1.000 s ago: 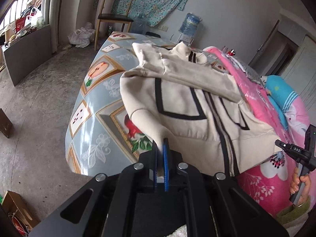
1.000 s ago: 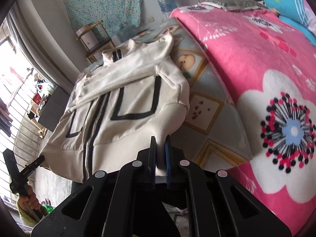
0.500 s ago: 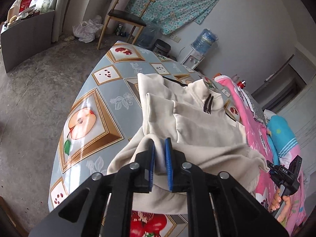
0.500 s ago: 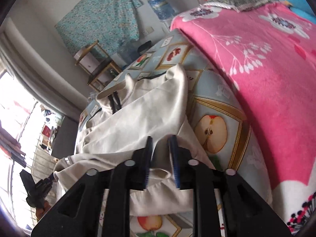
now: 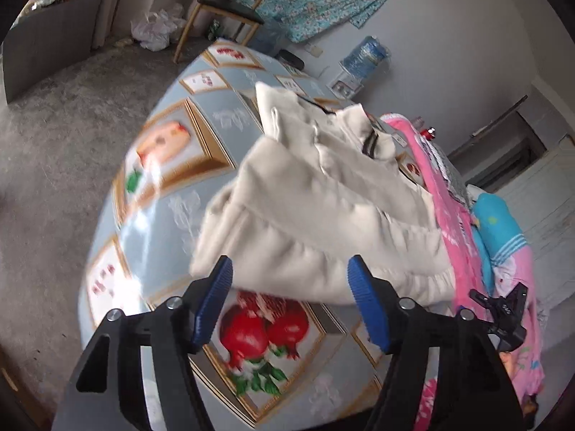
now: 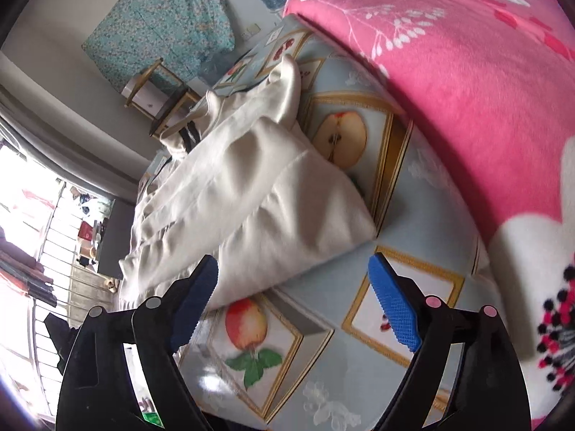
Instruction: Fold large clothes
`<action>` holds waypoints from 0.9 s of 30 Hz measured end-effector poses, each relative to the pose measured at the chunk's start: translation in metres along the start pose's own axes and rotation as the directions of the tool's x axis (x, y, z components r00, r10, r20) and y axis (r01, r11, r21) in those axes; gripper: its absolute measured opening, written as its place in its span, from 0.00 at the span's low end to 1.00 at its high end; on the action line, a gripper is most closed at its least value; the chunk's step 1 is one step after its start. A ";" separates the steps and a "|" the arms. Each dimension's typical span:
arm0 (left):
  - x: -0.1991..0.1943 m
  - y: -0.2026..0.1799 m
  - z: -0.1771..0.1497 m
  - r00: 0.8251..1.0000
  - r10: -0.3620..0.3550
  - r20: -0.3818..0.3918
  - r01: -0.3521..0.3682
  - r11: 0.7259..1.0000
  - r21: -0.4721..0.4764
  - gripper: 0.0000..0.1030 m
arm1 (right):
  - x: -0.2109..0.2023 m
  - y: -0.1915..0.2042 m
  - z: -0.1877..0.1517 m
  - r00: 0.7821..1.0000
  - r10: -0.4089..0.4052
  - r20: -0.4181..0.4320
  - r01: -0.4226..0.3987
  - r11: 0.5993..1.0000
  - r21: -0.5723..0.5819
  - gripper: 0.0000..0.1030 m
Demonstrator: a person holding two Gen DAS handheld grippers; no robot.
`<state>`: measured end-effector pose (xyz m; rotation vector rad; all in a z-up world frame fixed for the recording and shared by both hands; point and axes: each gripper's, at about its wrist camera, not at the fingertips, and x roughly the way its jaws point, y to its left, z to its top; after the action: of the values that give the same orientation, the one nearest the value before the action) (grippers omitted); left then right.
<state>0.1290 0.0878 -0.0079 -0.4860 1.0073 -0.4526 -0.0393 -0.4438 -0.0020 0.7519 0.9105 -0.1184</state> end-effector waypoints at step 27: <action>0.042 -0.086 -0.018 0.750 0.462 0.474 -0.586 0.796 0.151 0.08 | 0.016 0.012 0.008 0.965 -0.021 0.263 -0.010 0.993 0.115 0.08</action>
<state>0.1209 -0.0084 0.0050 -0.0027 0.6035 0.0321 -0.0190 -0.4367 -0.0049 0.8194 0.6553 -0.2721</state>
